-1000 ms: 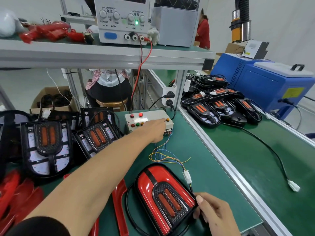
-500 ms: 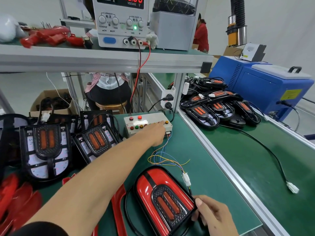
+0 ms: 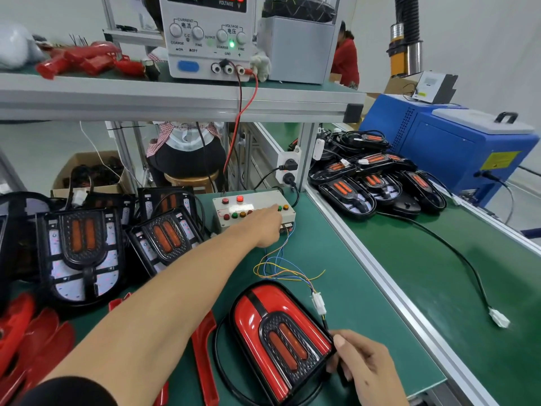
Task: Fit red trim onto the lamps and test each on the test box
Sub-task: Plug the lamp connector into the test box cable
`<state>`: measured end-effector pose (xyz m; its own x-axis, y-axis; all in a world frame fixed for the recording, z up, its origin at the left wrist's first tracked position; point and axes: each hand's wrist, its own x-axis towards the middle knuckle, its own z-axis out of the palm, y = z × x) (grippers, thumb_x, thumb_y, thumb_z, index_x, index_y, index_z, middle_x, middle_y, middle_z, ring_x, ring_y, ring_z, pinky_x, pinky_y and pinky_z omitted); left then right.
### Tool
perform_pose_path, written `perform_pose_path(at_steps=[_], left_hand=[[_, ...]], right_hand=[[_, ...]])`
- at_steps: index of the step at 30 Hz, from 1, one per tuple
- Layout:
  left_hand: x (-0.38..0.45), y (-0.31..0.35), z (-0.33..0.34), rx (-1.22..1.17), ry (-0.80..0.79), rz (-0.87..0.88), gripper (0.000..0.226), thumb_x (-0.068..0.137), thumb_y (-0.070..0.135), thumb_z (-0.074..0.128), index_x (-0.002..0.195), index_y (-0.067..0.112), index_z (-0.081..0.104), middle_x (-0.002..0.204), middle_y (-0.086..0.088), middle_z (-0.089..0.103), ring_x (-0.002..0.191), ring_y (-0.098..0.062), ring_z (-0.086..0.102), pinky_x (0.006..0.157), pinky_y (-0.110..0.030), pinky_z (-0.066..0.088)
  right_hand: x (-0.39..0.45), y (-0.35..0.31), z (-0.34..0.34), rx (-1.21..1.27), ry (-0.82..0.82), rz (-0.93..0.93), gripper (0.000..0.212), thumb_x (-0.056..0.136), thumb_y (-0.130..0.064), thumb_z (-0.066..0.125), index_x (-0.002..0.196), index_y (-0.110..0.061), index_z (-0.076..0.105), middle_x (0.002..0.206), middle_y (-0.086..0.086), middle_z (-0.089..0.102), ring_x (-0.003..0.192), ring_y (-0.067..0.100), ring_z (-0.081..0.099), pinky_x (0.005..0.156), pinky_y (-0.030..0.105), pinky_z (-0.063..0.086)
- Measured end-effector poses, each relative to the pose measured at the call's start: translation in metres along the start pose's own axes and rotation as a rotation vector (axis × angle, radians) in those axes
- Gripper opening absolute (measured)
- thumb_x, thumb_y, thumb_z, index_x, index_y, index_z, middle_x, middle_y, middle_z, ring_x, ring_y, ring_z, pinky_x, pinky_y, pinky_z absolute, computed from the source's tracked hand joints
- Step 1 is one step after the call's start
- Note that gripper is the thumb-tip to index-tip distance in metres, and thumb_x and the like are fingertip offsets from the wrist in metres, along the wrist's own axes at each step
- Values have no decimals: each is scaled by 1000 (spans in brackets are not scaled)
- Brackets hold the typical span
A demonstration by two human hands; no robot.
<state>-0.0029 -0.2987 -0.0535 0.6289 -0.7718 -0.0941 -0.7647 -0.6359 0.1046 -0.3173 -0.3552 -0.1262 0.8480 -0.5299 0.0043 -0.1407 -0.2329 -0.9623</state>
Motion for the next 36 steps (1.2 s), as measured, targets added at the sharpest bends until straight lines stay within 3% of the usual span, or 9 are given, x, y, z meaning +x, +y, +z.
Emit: perform_pose_path(at_steps=[3, 7, 10, 14, 19, 24, 28, 33, 36], left_hand=[[-9, -4, 2, -84, 82, 4, 36, 90, -5, 49, 118, 11, 65, 167, -6, 26, 111, -34, 61, 78, -38, 45], [-31, -5, 0, -250, 157, 28, 31, 98, 8, 43, 118, 18, 65, 124, -9, 66, 100, -27, 59, 79, -37, 49], [-54, -2, -4, -400, 163, 78, 20, 100, 19, 49, 108, 20, 67, 97, 0, 73, 89, -20, 64, 78, -36, 51], [-86, -4, -10, -466, 244, 146, 18, 101, 26, 55, 94, 18, 70, 73, 8, 65, 65, -6, 54, 64, -29, 42], [-118, -2, -11, -379, 271, 223, 11, 97, 29, 62, 91, 24, 70, 76, 17, 62, 74, -2, 56, 78, -32, 51], [-112, 23, -7, -189, 189, 430, 32, 97, 34, 66, 128, 25, 68, 122, 7, 68, 121, -15, 50, 106, -37, 38], [-93, 51, 2, 178, 57, 555, 49, 97, 40, 65, 144, 31, 54, 135, 9, 63, 131, -17, 43, 114, -43, 28], [-82, 65, -8, 238, 60, 710, 30, 96, 38, 64, 122, 24, 68, 106, 5, 73, 108, -22, 63, 96, -44, 46], [-79, 64, -13, 194, 86, 782, 29, 96, 35, 64, 123, 24, 66, 100, 2, 73, 100, -25, 65, 82, -43, 50]], right_hand=[[-1, -2, 0, -23, -16, 1, 32, 101, -11, 58, 89, -32, 80, 62, 11, 70, 49, 11, 51, 50, 21, 43], [1, -14, 3, -46, -42, 0, 34, 102, -25, 57, 76, -31, 78, 60, 5, 70, 47, 11, 46, 49, 16, 40], [4, -24, 3, -132, -82, 29, 45, 96, -53, 51, 60, -29, 64, 50, -7, 55, 47, 8, 41, 51, 13, 33], [12, -18, 2, -246, -89, 73, 65, 98, -66, 45, 67, -9, 53, 51, -5, 46, 49, 10, 38, 48, 18, 28], [41, -14, 3, -330, 103, 84, 19, 93, -50, 68, 90, -32, 64, 76, -7, 68, 62, 10, 62, 61, 23, 50], [63, -18, 5, -615, -28, 71, 35, 93, -50, 68, 80, -18, 62, 62, -7, 56, 58, 15, 46, 57, 31, 36], [63, -15, 0, -535, 21, -63, 31, 96, -41, 67, 72, -23, 57, 55, -11, 52, 52, 8, 39, 52, 22, 33], [56, -16, -5, -323, -28, -102, 14, 101, -45, 57, 88, -43, 63, 57, -16, 49, 51, 4, 37, 52, 16, 36], [55, -13, -5, -224, -30, -114, 17, 104, -41, 53, 96, -35, 66, 59, -16, 41, 56, 4, 33, 56, 16, 36]])
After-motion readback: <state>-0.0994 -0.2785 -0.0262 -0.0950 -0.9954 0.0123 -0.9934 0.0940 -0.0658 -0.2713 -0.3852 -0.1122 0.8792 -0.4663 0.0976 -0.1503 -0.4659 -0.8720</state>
